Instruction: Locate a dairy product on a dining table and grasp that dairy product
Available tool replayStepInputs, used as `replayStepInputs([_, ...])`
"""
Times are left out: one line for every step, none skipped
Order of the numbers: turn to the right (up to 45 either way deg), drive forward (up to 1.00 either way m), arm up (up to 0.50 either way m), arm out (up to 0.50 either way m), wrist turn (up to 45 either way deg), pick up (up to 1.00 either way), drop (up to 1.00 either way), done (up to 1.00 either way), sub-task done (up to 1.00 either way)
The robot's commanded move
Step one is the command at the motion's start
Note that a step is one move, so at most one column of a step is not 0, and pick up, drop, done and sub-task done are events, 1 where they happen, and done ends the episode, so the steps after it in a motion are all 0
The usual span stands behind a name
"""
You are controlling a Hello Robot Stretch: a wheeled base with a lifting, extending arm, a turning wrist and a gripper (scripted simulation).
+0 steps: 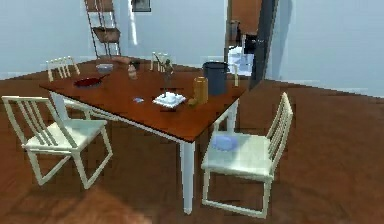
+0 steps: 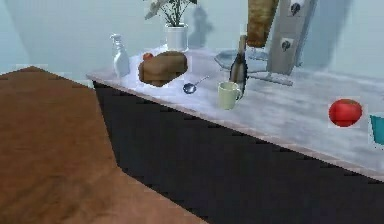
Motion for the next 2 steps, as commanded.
replayStepInputs([0.0,0.25,0.00,0.00,0.0,0.00,0.00,0.00,0.00])
replayStepInputs([-45.0,0.00,0.00,0.00,0.0,0.00,0.00,0.00,0.00])
